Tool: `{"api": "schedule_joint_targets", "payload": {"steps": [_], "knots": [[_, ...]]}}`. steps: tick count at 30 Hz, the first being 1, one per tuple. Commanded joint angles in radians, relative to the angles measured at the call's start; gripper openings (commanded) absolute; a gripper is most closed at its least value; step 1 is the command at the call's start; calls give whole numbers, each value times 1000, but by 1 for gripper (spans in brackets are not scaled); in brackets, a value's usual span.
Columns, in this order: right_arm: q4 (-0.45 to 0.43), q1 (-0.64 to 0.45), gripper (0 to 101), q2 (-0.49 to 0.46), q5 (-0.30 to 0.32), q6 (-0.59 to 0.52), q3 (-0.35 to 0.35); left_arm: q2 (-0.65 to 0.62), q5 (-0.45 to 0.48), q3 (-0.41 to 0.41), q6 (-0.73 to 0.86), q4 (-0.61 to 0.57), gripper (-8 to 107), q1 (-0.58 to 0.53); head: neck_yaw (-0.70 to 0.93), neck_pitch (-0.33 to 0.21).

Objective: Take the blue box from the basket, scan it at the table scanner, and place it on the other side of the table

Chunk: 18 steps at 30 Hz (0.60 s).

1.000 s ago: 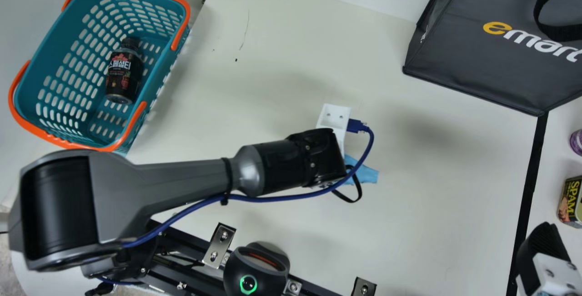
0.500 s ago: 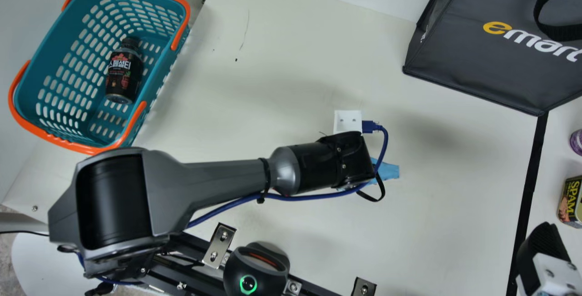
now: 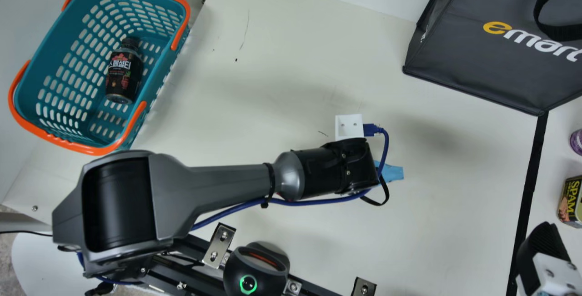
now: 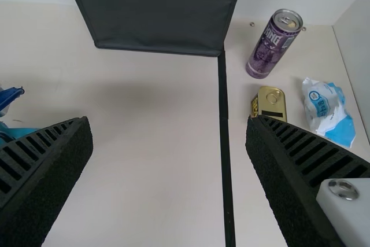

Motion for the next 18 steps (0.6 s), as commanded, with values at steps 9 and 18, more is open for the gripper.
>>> {"api": "schedule_joint_targets", "payload": {"steps": [9, 18], "knots": [[0, 0, 95, 0, 0, 0, 0, -81, -14, 32, 10, 25, 89, -4, 2, -29], [0, 0, 95, 0, 0, 0, 0, -299, -154, 204, 210, -51, 90, 68, 2, -29]]}}
